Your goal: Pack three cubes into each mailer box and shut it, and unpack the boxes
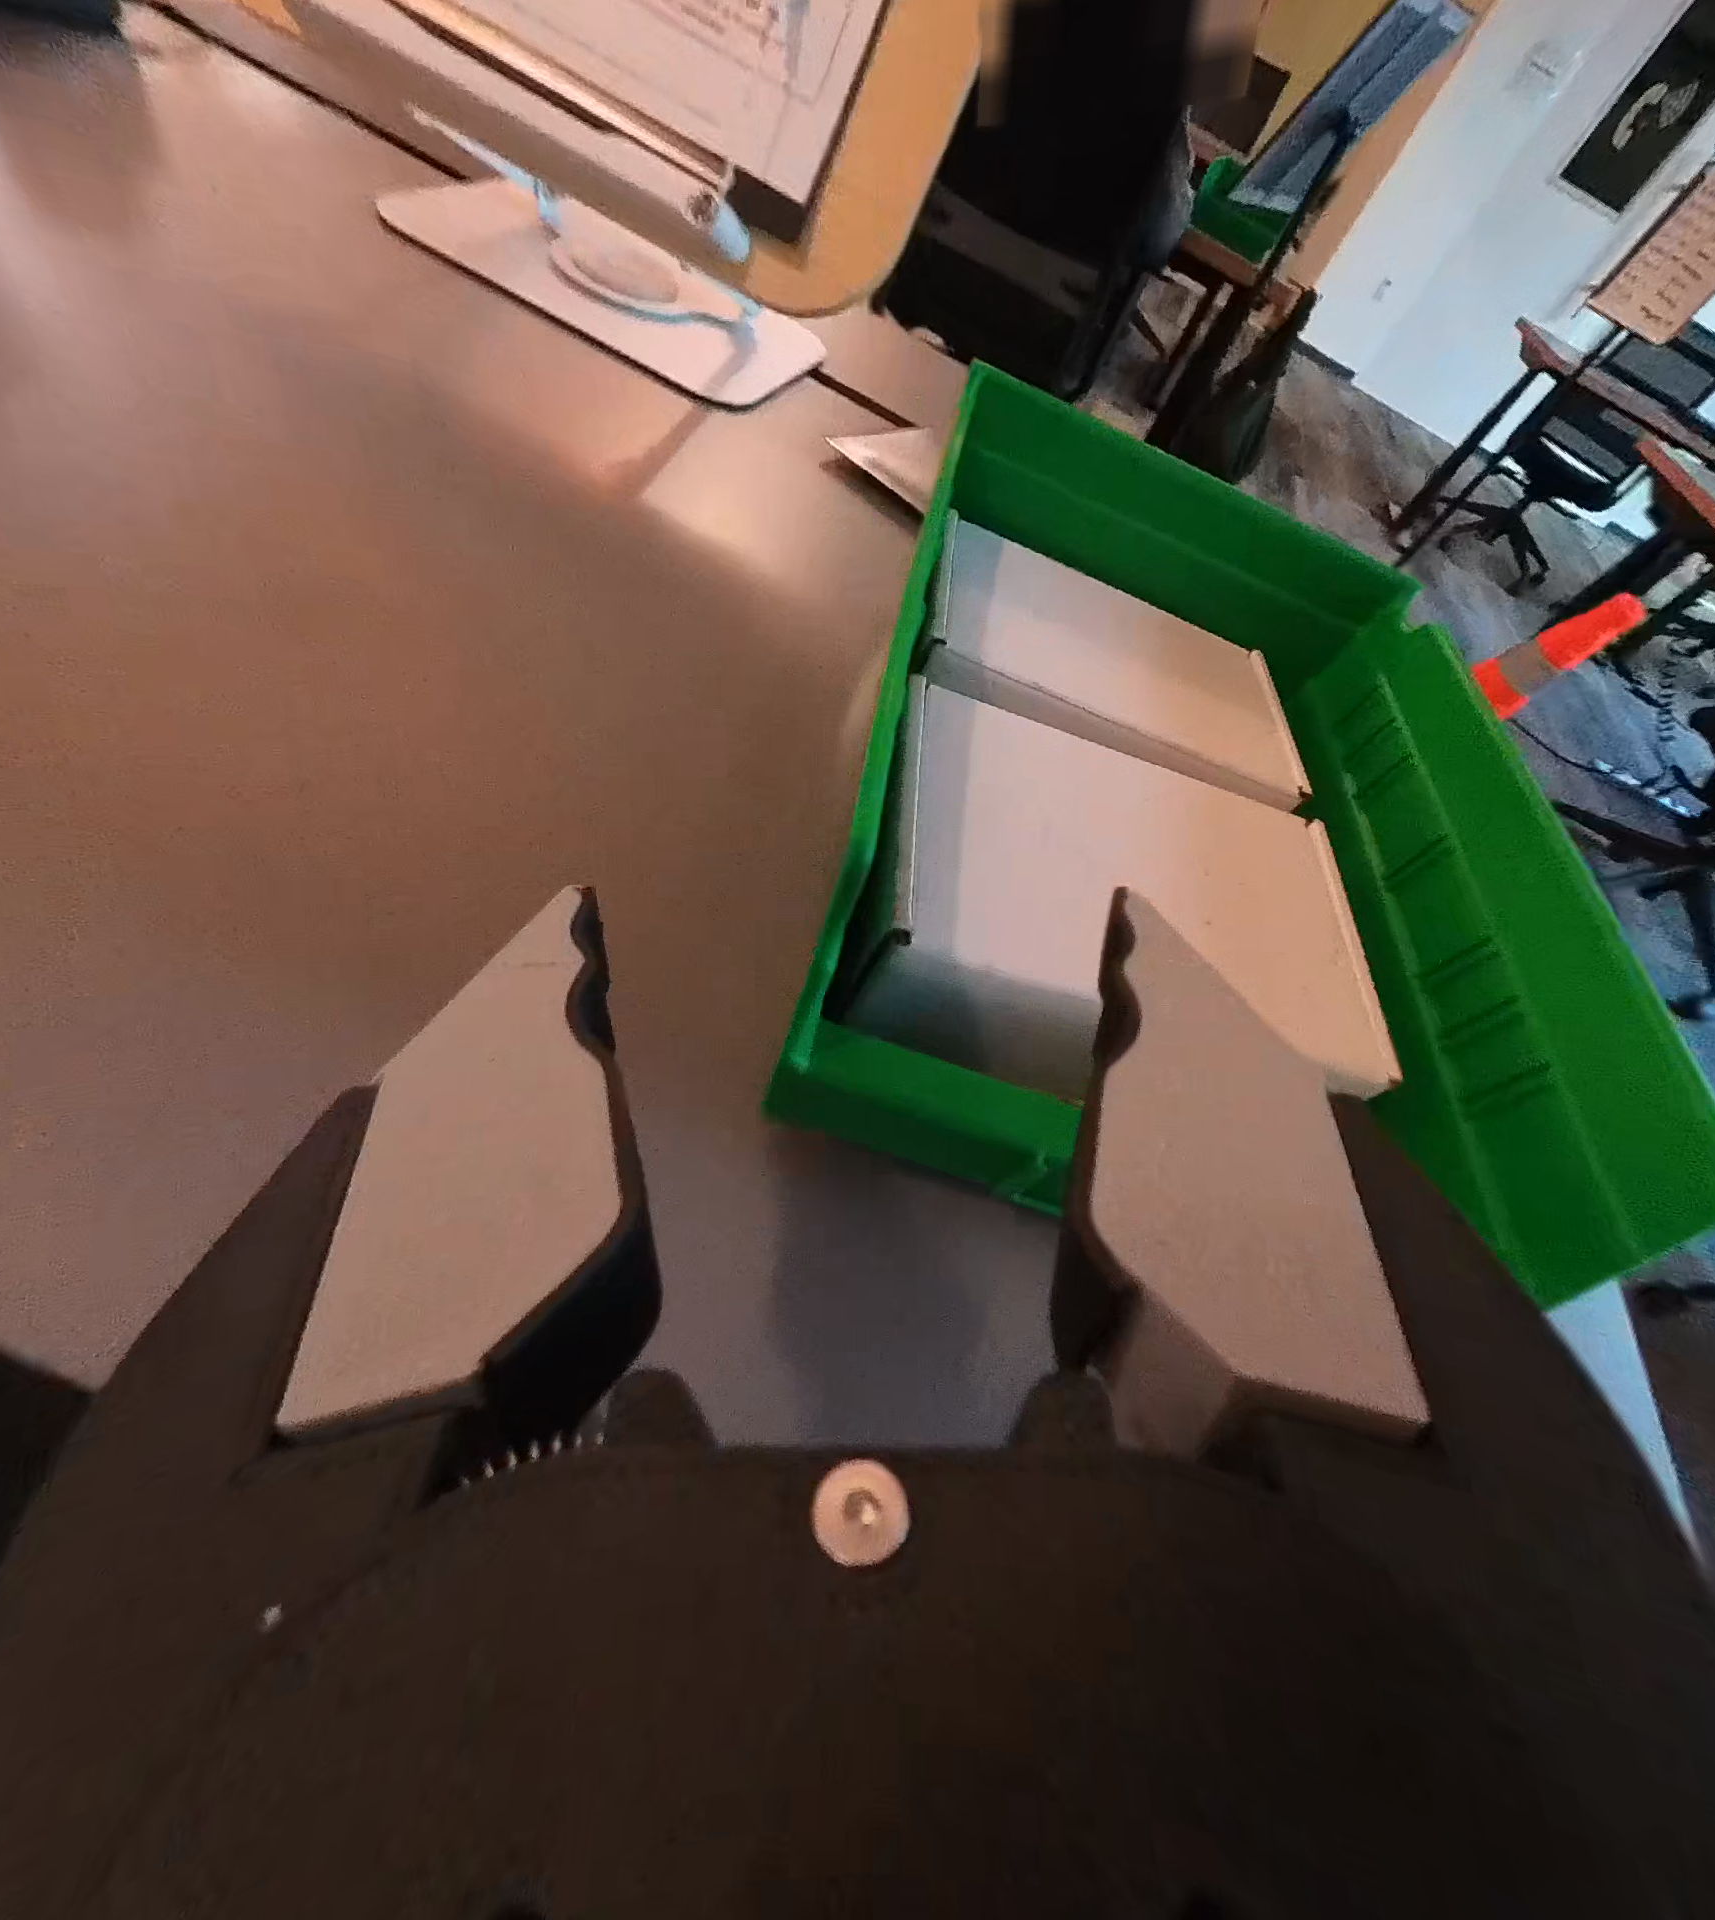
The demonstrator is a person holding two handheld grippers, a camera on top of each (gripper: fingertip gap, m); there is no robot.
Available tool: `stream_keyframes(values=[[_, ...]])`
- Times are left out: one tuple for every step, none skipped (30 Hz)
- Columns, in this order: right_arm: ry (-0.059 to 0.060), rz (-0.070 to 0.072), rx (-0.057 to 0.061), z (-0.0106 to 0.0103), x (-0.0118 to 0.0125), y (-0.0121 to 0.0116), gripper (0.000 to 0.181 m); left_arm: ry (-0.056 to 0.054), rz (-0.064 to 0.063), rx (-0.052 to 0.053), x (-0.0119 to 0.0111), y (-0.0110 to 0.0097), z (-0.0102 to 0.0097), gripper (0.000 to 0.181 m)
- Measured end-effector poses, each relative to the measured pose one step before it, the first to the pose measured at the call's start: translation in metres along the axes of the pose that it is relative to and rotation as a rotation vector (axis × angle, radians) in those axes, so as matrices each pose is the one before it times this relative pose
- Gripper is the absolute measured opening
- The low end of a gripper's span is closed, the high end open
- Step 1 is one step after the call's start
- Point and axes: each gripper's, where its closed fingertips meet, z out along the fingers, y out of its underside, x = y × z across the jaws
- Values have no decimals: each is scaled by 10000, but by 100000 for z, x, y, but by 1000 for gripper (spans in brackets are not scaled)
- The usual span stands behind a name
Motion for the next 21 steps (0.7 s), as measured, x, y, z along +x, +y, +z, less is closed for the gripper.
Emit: stream_keyframes(values=[[134, -135, -218, 700, -7, 117, 93, -60, -190, -172, -535, 880, 300, 82], [142, -104, -230, 676, -9, 121, 92, -168, -100, -110, -599, 715, 375, 82], [145, -85, -156, 607, -31, 22, 91, -343, -5, -92, -786, 612, 423, 82], [78, -68, -79, 541, -157, -65, 89, -323, -54, -20, -725, 459, 483, 84], [34, -6, -80, 502, -225, -60, 87, -40, -171, 14, -277, 310, 517, 83], [105, 52, -88, 461, -79, -10, 84, 68, -280, 10, -121, 259, 538, 81], [140, 56, -84, 400, 10, 6, 80, 122, -286, -36, -39, 289, 521, 78], [75, 48, -69, 333, -46, 22, 79, 145, -224, -115, 5, 362, 458, 77], [14, 70, -51, 252, -82, 20, 78, 120, -86, -166, -18, 367, 343, 75], [-36, 110, -42, 225, -100, 34, 78, 34, 34, -115, -118, 273, 205, 71], [-56, 173, -26, 164, -68, 40, 78, 41, 107, -17, -101, 127, 83, 66], [-45, 230, -7, 141, -7, 50, 78, 175, 159, 28, 124, 75, -26, 56], [-41, 257, -7, 100, 30, 93, 76, 11, 113, -8, -90, 116, -71, 51], [-73, 277, -9, 90, -31, 124, 76, -84, 82, -79, -204, 208, -85, 47], [-114, 283, 0, 77, -97, 155, 76, 76, 111, -102, 64, 219, -83, 40], [-92, 251, 5, 44, -74, 160, 77, 83, 89, -109, 94, 225, -80, 34], [16, 149, 52, -32, 30, 55, 77, 57, 92, -151, 40, 245, -98, 26], [47, 36, 61, -78, 64, 21, 73, 86, 103, -71, 82, 107, -141, 15], [41, -14, 14, -58, 42, 50, 70, 164, 67, 14, 223, -7, -94, 10], [72, -42, -46, -26, 132, 117, 65, 130, 16, -24, 189, 31, -1, 6], [110, -41, -105, 1, 217, 187, 60, 31, -2, -70, 39, 70, 62, 6]])
